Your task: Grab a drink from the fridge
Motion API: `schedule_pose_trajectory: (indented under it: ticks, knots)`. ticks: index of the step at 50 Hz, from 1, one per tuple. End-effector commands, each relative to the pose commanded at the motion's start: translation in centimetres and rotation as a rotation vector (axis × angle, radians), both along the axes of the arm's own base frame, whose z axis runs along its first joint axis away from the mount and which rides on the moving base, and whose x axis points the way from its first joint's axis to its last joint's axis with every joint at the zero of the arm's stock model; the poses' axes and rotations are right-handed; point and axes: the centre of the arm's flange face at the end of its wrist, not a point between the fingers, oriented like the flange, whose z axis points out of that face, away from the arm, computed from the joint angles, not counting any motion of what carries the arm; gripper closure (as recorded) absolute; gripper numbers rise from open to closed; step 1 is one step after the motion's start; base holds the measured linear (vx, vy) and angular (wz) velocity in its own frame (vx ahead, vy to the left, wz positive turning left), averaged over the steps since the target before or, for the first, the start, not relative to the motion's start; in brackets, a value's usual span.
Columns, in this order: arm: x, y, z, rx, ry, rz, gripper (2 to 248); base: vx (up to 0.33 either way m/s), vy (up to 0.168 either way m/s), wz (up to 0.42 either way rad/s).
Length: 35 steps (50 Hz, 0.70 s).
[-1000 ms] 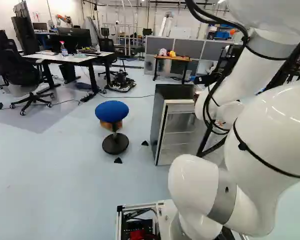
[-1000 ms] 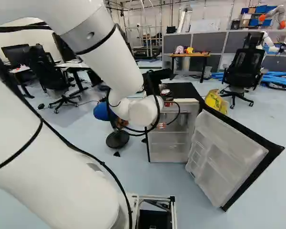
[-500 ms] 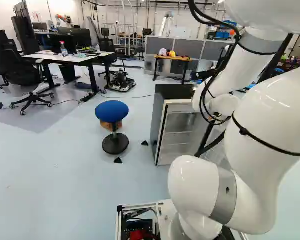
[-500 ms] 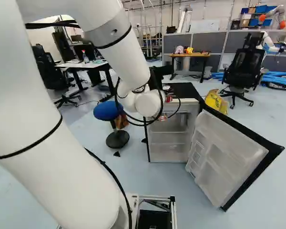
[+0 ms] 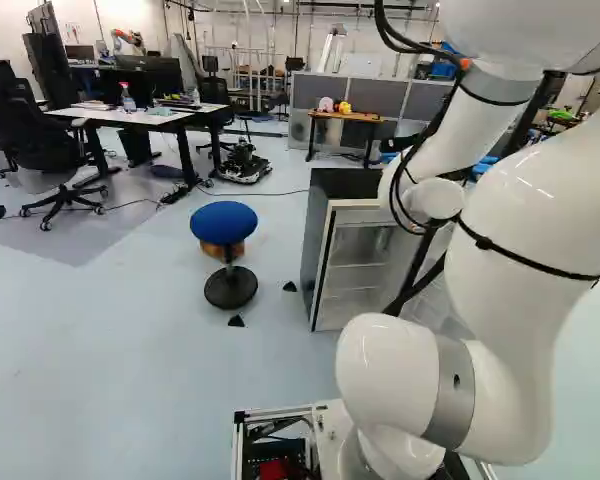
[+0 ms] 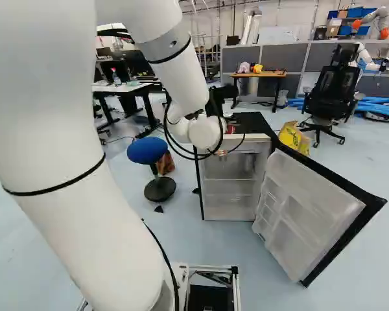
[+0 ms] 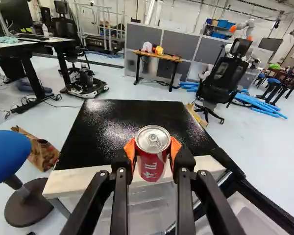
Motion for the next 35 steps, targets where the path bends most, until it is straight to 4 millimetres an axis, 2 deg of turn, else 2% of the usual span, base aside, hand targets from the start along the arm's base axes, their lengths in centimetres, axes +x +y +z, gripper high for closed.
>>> schedule_pose_trajectory:
  ticks: [35]
  knots:
    - [6.6,0.7,-0.2,0.061,-0.034,-0.038,157,0.0,0.0,0.0]
